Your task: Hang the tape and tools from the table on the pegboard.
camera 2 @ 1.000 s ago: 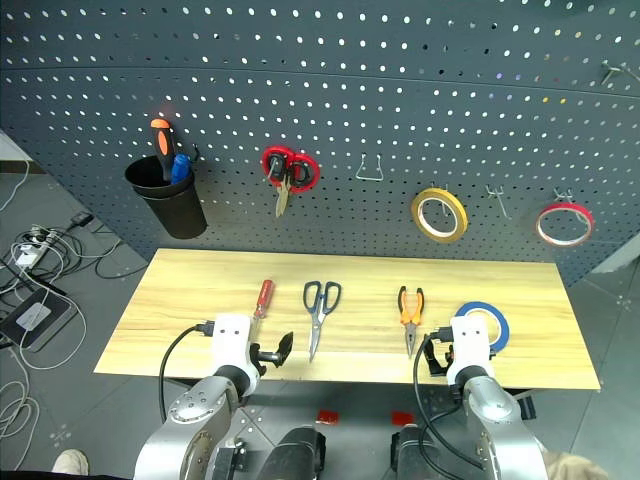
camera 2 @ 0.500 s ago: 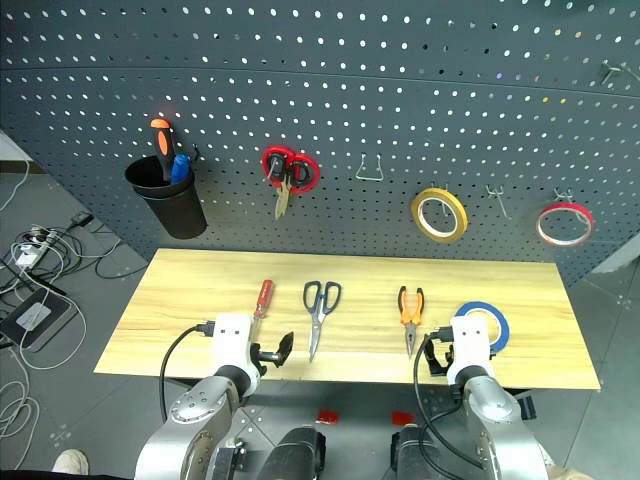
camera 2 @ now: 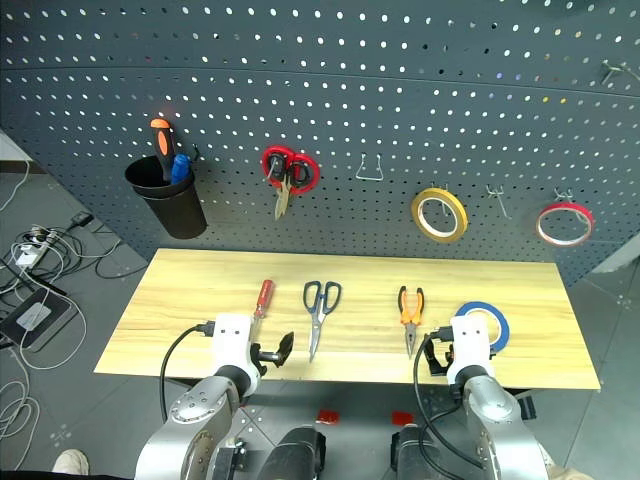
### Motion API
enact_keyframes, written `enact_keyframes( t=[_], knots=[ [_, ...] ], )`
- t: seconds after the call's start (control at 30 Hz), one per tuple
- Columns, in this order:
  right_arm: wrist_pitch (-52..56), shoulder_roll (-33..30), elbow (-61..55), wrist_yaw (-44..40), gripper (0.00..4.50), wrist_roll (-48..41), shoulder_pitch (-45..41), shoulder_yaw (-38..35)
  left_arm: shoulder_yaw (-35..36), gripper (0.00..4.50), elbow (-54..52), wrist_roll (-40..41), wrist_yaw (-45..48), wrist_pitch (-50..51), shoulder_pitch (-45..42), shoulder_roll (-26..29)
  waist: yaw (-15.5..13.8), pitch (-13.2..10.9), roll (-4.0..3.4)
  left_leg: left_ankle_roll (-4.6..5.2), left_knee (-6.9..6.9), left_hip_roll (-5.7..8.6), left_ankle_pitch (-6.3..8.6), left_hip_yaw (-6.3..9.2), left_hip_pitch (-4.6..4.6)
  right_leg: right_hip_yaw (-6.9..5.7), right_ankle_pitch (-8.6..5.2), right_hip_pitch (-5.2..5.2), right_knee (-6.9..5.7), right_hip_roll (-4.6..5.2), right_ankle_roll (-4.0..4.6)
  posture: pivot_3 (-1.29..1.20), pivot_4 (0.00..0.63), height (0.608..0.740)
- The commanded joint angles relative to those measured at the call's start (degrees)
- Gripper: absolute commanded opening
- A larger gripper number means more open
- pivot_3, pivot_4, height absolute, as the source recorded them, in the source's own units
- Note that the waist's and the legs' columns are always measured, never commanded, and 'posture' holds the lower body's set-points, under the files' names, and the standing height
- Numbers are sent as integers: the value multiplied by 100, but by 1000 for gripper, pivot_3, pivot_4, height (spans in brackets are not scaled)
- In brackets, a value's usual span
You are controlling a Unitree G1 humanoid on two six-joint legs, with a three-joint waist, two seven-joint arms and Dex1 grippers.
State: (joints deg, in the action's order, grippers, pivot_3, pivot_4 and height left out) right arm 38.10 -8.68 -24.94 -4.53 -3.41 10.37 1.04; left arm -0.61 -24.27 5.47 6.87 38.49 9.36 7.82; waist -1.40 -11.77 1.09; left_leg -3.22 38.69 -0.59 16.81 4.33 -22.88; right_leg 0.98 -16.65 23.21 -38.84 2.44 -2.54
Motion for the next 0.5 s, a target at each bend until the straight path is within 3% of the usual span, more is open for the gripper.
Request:
enact_keyframes(
  t=[0.03, 0.37, 0.5],
  knots=[
    [-29, -8, -205, 29, 4500, 21, -7, -78, 5, 4433, -177, -3, -4, -83, 5, 20, 0, 0, 0, 0, 0, 0, 0, 0, 0, 0, 0, 0, 0, 0, 0, 111, 221, 740],
    [-26, -49, -248, -24, 4500, -5, 58, -102, -56, 4433, -159, 14, 156, -158, 24, 134, 0, 0, 0, 0, 0, 0, 0, 0, 0, 0, 0, 0, 0, 0, 0, 111, 217, 740],
    [52, -308, -151, -264, 4500, -78, -113, -216, -181, 4433, 77, 122, 707, -213, -528, 501, -9, -21, -9, 0, 0, 1, 0, 0, -1, -2, 0, 0, 0, 0, 0, 103, 233, 740]
  ],
)
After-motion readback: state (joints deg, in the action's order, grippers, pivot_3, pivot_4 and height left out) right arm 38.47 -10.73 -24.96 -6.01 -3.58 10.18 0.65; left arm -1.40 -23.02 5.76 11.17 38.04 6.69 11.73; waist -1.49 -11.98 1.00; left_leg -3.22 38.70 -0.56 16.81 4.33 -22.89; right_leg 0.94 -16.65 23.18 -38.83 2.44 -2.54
